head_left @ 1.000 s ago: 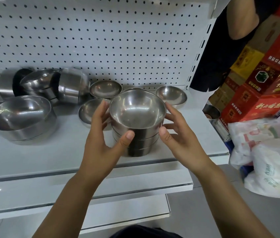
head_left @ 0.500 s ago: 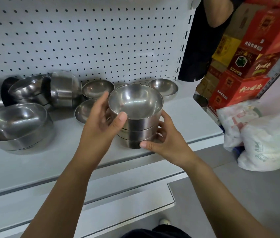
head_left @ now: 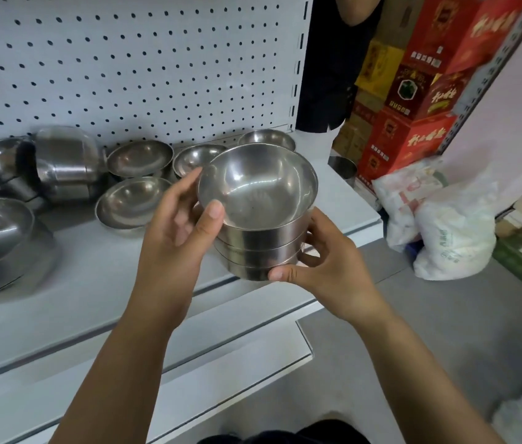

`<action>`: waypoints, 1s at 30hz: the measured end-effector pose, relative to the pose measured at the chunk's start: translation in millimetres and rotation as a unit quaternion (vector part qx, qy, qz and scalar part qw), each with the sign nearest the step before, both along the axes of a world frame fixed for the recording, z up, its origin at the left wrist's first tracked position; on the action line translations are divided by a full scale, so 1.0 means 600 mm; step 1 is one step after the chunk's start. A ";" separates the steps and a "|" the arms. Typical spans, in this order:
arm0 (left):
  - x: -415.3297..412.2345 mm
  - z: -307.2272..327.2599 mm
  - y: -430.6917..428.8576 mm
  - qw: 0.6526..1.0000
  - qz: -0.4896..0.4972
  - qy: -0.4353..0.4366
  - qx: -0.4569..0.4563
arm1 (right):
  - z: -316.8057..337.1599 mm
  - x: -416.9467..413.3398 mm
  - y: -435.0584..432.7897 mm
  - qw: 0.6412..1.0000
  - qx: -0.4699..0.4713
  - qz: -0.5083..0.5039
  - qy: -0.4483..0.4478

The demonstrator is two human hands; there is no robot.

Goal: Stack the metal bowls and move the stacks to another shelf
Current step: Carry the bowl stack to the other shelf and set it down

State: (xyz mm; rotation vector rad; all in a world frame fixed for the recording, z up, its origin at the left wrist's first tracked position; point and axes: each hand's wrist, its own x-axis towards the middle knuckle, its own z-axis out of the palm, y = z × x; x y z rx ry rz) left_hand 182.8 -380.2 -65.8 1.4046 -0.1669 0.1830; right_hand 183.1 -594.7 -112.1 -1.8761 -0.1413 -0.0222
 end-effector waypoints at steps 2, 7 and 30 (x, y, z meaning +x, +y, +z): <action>0.001 0.007 -0.033 1.000 -0.021 -0.001 0.002 | 0.005 -0.009 -0.034 1.000 0.010 -0.011 -0.010; 0.006 0.018 -0.147 0.997 -0.075 -0.004 -0.011 | 0.016 -0.040 -0.150 0.998 0.021 -0.046 -0.025; -0.043 -0.001 -0.953 0.925 -0.372 0.067 -0.041 | 0.026 -0.318 -0.866 0.933 0.016 -0.360 -0.009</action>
